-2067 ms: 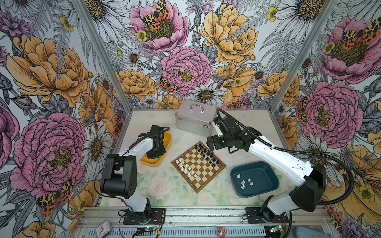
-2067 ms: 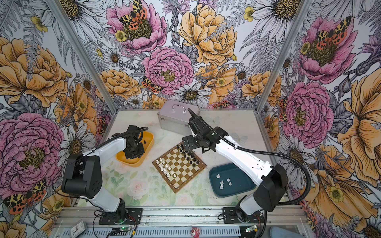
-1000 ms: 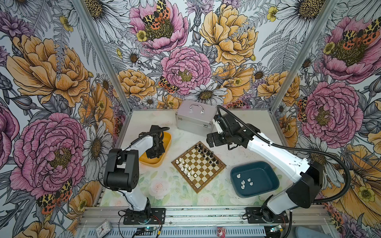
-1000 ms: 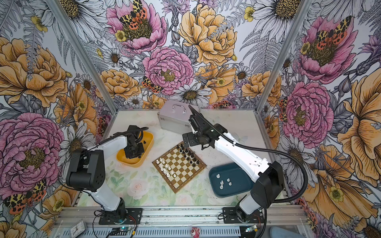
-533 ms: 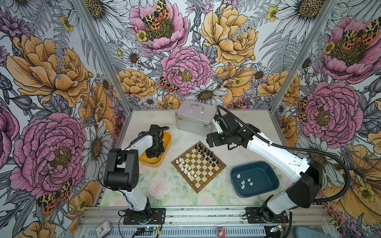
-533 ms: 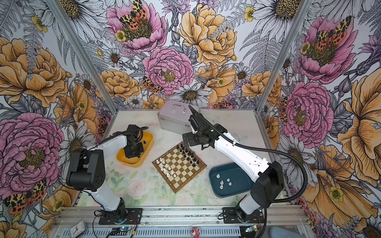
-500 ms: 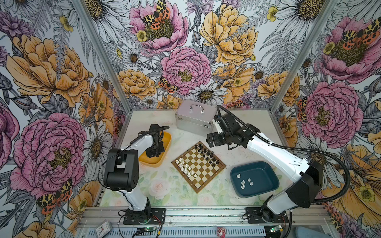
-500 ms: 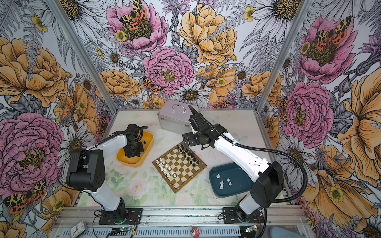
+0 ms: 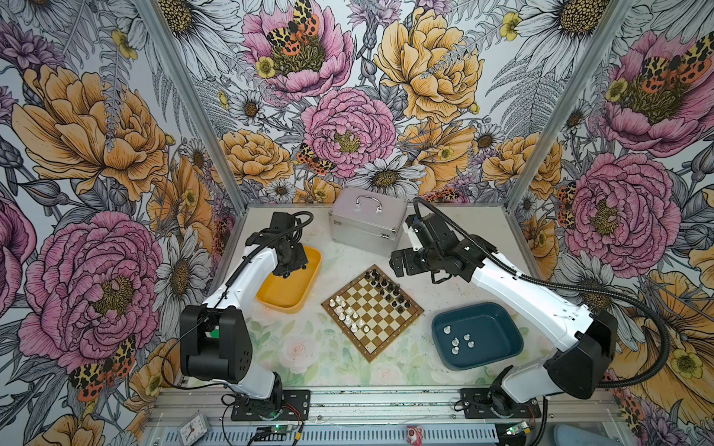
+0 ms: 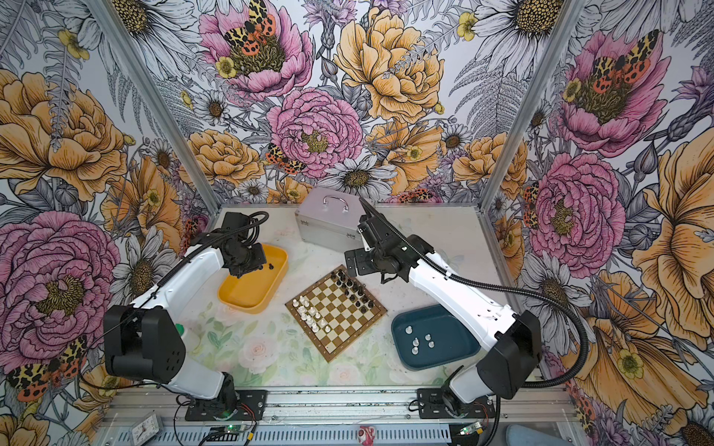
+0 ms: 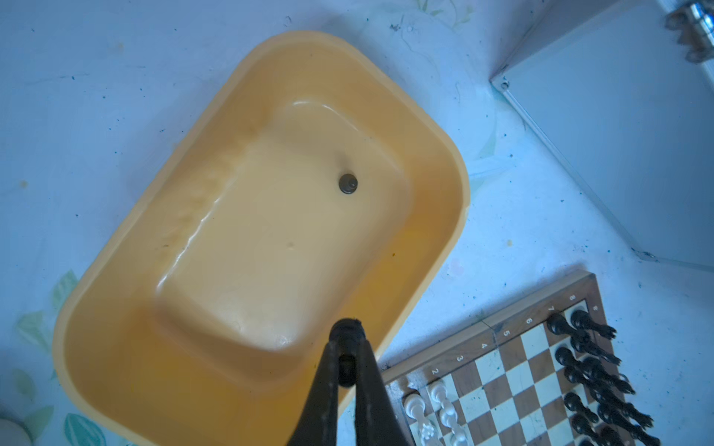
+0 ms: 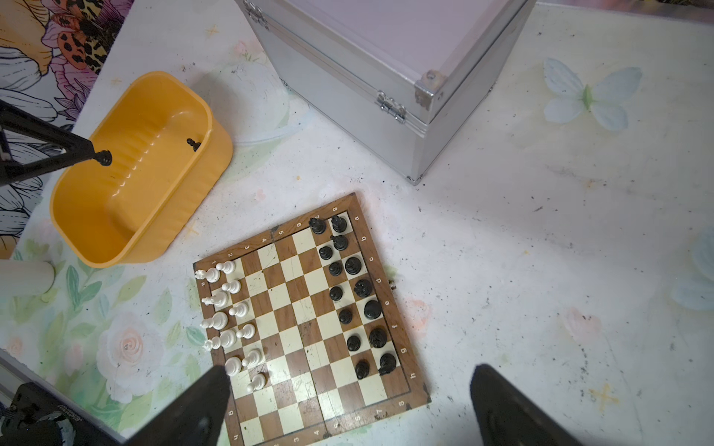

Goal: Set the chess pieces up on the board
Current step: 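Carry the pawn with the left gripper across the board while the right arm draws back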

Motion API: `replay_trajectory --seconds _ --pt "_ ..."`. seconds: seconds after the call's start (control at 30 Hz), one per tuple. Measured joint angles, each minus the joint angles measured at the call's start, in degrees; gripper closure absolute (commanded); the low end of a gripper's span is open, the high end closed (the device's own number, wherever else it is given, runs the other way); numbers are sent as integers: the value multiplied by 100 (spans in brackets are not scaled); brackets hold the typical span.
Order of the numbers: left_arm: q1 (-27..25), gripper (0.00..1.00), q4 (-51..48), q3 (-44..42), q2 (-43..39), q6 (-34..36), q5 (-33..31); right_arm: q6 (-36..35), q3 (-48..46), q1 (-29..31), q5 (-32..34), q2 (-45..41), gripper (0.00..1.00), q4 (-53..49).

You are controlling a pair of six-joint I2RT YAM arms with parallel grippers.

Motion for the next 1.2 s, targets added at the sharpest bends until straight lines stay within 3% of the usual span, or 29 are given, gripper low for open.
replay_trajectory --seconds 0.47,0.8,1.2 --pt "-2400 92 -55 -70 -48 -898 20 511 -1121 90 448 -1860 0 -525" --pt "-4100 91 -76 245 214 -1451 -286 688 -1274 114 938 -2870 1 -1436" --pt "-5252 91 -72 1193 1467 -1613 -680 1139 -1574 114 1099 -4015 1 -2214"
